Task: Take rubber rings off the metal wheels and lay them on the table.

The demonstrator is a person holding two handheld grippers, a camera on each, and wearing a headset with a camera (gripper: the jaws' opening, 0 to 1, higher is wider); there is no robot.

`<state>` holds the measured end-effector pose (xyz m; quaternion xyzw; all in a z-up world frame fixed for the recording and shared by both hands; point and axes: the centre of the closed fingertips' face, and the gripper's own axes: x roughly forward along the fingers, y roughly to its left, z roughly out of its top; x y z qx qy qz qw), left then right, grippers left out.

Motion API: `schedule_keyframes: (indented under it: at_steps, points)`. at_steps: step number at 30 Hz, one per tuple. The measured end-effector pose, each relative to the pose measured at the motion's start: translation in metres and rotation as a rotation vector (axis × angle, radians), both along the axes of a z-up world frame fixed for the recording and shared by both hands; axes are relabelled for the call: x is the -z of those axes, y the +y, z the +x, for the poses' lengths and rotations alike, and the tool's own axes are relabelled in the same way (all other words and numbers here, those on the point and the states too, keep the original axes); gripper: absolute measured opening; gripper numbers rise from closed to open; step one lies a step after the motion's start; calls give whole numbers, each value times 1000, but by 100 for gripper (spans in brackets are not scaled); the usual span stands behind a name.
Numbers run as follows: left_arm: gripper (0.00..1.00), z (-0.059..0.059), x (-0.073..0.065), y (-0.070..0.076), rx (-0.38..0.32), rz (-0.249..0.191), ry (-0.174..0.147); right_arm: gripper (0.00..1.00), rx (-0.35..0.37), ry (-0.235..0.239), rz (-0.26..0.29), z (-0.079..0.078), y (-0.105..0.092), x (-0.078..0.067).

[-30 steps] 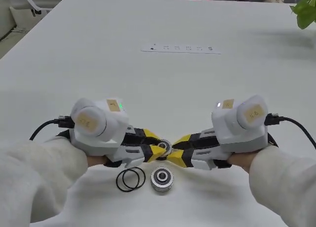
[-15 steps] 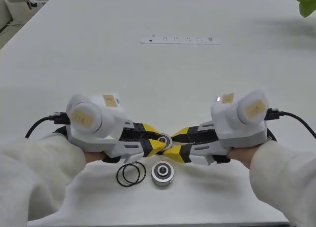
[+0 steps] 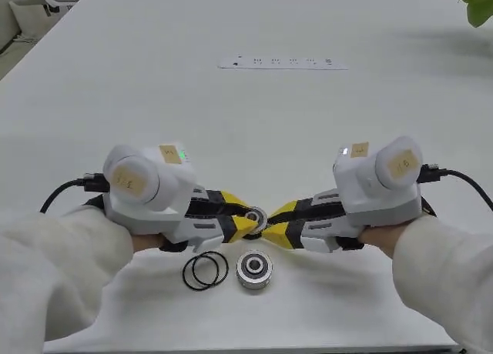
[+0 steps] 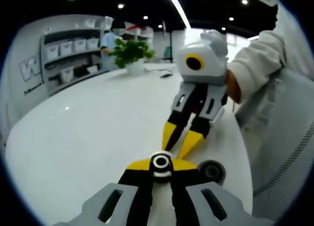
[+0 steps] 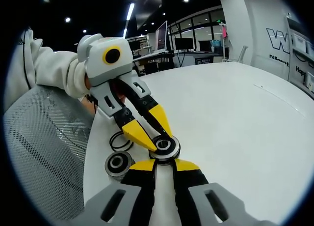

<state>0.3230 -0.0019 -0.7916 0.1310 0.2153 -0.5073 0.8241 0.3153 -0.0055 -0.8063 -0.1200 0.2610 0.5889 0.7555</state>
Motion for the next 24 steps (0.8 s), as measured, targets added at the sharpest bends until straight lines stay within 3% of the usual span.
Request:
schedule_keyframes:
  at_steps: [6,9,14,24]
  points:
    - [14,0,0,1,2,-4,2,14,11,-6,5,4,-1,0]
    - [14,0,0,1,6,-9,6,16,-2,4,35,1,4,-2]
    - [14,-1,0,0,12,-9,5,20,-17,-16,23,1,7,0]
    - [14,-1,-1,1,-2,-8,14,10,-30,1,22,1,3,0]
